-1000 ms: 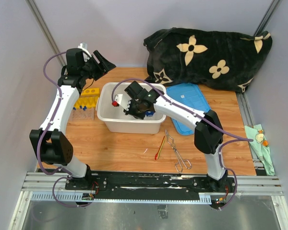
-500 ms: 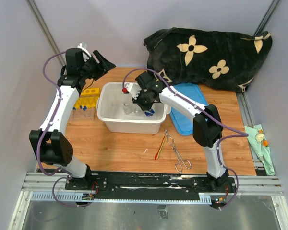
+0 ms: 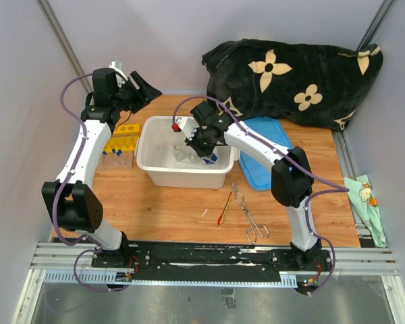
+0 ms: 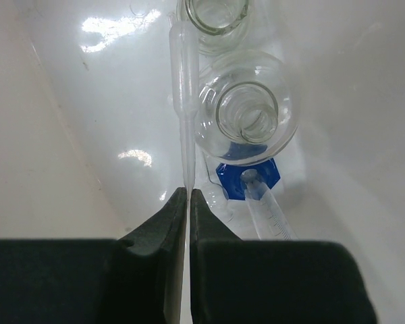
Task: Organize the chemistry lab equipment
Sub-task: Place the chemistry item in the storage box.
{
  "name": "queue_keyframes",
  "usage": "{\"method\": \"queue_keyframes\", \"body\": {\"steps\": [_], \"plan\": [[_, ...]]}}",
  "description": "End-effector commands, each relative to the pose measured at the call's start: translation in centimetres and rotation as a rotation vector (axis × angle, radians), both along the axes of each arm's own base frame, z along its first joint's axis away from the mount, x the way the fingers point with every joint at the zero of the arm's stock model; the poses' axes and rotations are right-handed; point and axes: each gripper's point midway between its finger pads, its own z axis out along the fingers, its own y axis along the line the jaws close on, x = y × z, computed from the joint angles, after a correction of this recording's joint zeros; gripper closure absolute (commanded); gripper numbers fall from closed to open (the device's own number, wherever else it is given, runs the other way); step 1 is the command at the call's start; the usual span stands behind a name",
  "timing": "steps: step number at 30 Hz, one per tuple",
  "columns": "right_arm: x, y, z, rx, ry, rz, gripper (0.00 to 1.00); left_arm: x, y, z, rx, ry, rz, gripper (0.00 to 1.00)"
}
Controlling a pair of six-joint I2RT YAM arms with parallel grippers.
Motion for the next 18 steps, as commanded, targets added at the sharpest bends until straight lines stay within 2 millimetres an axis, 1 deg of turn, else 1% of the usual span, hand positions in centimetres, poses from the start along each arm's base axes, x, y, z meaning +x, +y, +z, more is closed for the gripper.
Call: {"method": "queue_keyframes", "body": {"steps": [1,9,13,18], "plan": [[-0.6,0.0,-0.9,0.004,0.044,0.006,0.96,0.2,0.2,1.0,-0.001,-0.03,-0.012,0.32],[-1.1,-0.4,-0.8,-0.01,0.057,0.018,0.95,-0.1,0.6,0.6,-0.002,-0.026,-0.013,0.32],[-1.5,-0.8,-1.5,-0.057,0.048,0.034,0.95,-0.1,0.7,0.6,-0.003,-0.028,-0.018,0.32],[-1.9,-0.9,-2.1,-0.089,0.048,0.049,0.95,-0.2,0.6,0.6,-0.005,-0.027,-0.027,0.32]]}}
